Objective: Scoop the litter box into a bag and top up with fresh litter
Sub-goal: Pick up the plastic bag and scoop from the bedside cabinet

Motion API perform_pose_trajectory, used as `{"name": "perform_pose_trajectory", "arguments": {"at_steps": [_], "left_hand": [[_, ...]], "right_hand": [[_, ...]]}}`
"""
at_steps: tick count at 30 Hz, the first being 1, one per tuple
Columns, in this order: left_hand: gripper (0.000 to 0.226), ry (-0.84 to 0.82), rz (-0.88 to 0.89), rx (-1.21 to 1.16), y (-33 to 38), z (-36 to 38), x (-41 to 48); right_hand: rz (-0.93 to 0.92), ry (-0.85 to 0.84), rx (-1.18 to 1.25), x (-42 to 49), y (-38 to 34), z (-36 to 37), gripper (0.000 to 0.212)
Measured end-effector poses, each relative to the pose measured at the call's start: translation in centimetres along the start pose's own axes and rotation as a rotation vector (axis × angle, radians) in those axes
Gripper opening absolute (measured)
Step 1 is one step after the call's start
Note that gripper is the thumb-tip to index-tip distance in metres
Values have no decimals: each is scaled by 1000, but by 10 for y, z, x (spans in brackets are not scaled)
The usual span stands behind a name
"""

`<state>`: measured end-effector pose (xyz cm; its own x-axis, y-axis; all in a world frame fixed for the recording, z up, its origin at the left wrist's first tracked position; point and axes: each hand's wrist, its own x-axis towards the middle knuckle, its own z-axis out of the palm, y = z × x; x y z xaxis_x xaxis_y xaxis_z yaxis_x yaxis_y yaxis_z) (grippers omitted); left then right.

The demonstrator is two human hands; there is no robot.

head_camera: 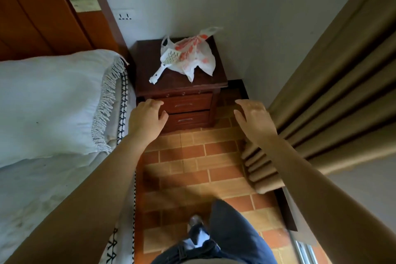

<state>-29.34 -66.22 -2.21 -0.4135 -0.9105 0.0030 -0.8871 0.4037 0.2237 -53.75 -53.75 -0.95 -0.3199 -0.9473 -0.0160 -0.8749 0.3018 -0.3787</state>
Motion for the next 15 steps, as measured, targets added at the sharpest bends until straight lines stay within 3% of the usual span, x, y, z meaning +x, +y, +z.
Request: {"name": "perform_pose_trajectory", "arguments": {"at_steps": [8,15], "left_hand": [[38,29,-48,12,-15,7,92],[41,-44,-157,-11,-6,12,190]], "right_hand": [[-28,-35,25,116,11,8,42],[-38,-107,67,227,24,8,42]]}}
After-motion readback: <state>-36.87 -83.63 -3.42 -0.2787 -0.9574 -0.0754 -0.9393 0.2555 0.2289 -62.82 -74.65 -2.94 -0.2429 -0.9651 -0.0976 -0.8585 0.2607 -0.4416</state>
